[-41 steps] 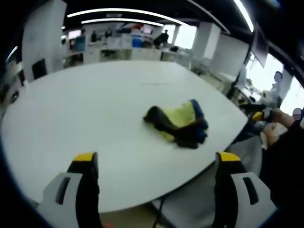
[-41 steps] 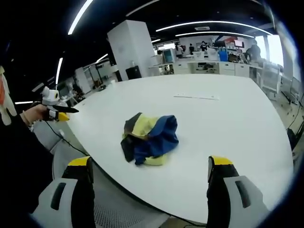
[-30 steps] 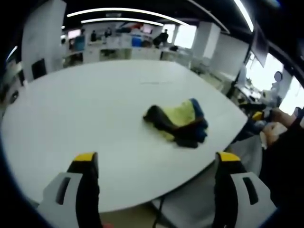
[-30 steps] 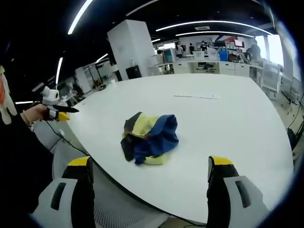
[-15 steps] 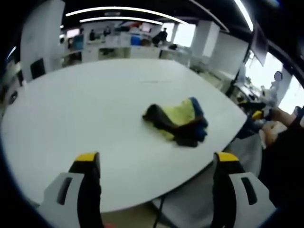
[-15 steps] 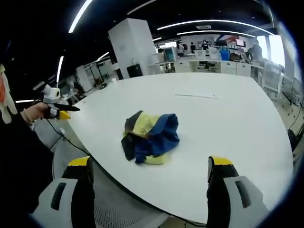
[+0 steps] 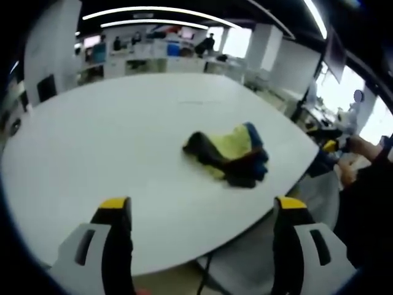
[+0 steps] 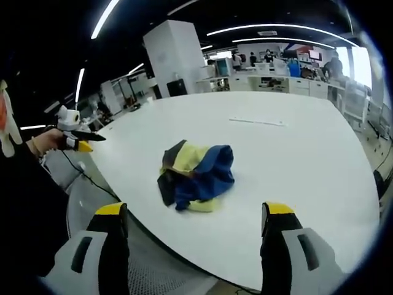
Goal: Fold the garment on the visible template until the final outline fits inside the template.
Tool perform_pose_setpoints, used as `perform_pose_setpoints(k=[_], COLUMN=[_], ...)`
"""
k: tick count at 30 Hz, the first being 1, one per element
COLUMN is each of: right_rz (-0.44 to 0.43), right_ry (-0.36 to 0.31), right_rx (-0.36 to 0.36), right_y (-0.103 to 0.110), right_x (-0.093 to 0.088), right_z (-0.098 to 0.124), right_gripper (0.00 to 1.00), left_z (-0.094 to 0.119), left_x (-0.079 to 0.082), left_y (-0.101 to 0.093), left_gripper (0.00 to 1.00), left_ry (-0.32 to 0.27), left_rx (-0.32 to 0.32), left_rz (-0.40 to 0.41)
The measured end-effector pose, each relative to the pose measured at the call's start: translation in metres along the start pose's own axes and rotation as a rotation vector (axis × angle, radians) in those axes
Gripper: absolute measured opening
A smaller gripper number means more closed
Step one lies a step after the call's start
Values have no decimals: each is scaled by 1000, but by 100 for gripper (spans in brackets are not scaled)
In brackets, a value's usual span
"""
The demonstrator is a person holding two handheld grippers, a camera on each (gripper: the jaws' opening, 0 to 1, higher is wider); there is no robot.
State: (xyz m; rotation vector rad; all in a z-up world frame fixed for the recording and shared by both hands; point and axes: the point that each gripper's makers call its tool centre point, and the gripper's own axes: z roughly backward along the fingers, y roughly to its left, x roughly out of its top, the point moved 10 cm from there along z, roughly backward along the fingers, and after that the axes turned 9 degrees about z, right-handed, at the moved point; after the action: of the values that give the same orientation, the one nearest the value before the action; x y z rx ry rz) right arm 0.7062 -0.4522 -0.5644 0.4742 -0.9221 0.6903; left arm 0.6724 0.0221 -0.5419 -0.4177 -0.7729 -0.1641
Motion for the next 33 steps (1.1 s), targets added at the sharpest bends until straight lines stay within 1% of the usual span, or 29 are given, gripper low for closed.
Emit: perform_pose_setpoints(k=[2, 14, 26, 33], right_rz=[1, 1, 17, 22], right_ry=[-5, 11, 41, 42], right_rx=[1, 17, 31, 32], right_y=[-1, -3, -2, -4], right_x=[0, -1, -4, -3], right_z=[-1, -8, -17, -23], right_gripper=[90, 87, 78, 74], left_z=[-1, -11, -26, -37], left_x=[0, 4, 2, 2], left_y=[0, -2, -8, -12], left_gripper=[90, 88, 85, 83], left_ry=[4, 21, 38, 48], left_rx=[-2, -15, -44, -65], left_rz=[-1, -16, -28, -37])
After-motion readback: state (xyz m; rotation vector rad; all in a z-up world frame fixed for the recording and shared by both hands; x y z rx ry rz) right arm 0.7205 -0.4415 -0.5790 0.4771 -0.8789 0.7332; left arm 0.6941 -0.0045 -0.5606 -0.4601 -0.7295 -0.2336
